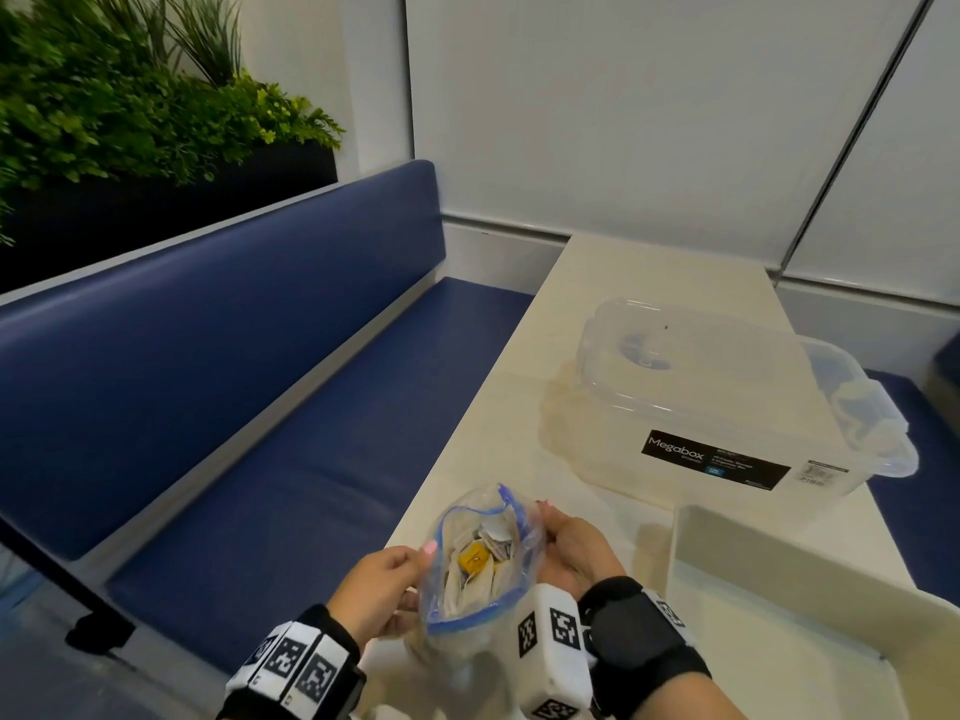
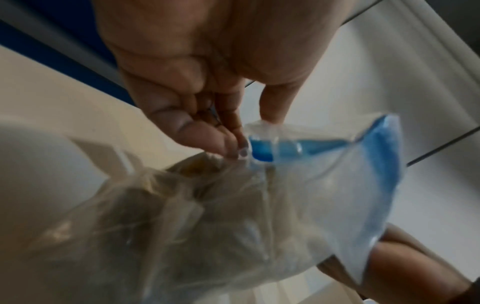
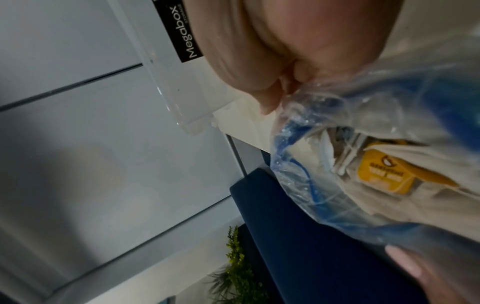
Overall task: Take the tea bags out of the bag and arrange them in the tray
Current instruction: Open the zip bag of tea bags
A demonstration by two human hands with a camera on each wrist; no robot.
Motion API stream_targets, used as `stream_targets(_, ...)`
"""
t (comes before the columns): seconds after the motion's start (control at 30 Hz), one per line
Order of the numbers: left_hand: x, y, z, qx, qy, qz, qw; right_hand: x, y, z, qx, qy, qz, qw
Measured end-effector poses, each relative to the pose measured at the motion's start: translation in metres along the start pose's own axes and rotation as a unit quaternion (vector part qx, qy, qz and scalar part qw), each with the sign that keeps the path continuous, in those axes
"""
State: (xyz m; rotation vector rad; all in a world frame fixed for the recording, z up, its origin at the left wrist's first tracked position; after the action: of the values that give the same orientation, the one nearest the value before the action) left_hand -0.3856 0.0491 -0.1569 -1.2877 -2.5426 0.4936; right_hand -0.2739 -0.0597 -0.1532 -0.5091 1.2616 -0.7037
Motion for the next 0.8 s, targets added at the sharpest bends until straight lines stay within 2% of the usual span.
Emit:
stream_targets(0.07, -0.002, 0.001, -0.001, -0.007, 0.012, 0.000, 1.000, 0.002, 0.003, 0.000, 0.015, -0.029, 0.007, 0.999)
stream_targets(0.13, 0.001, 0.003, -0.002, -0.018, -0.004, -0.020, 1.000, 0.012, 0.009, 0.004, 0.044, -0.101, -0.042, 0.993)
stream_targets(0.23, 0.005, 0.006, 0.000, -0.012, -0.088, -0.048, 0.995, 0.035, 0.002, 0.019, 0.121, -0.236, -0.167, 0.950)
stream_targets(0.27, 0.004, 0.006, 0.003, -0.002, -0.129, -0.049, 0.990, 0.037, -0.004, 0.021, 0.133, -0.268, -0.189, 0.935)
stream_targets(0.33, -0.002, 0.004, 0.007, 0.015, -0.210, -0.045, 0.976, 0.039, -0.008, 0.014, 0.118, -0.304, -0.194, 0.925)
stream_targets(0.4, -0.008, 0.002, 0.010, 0.029, -0.283, -0.047, 0.958, 0.044, -0.006, 0.004, 0.093, -0.274, -0.181, 0.940)
stream_targets(0.53, -0.014, -0.001, 0.017, 0.063, -0.421, -0.065, 0.902, 0.050, -0.003, -0.008, 0.090, -0.118, -0.139, 0.979)
stream_targets(0.63, -0.019, -0.005, 0.018, 0.093, -0.487, -0.068, 0.866, 0.050, -0.006, -0.018, 0.078, -0.013, -0.117, 0.990)
stream_targets(0.67, -0.019, -0.005, 0.020, 0.098, -0.490, -0.071, 0.863, 0.050, -0.008, -0.021, 0.075, 0.017, -0.116, 0.990)
stream_targets(0.8, -0.016, -0.003, 0.028, 0.106, -0.450, -0.069, 0.884, 0.046, -0.014, -0.023, 0.058, 0.090, -0.094, 0.990)
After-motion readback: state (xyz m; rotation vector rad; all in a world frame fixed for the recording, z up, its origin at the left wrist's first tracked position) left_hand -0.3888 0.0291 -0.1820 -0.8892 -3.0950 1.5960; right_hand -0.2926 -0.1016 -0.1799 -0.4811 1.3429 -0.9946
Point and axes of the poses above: each hand's wrist, its own y-axis towards the middle knuckle, its own x-axis out of the back of the hand, z = x × y, the point moved 10 cm from there along y, towards the middle knuckle, and after that the axes turned 8 degrees about -x, right-handed, at the moved point
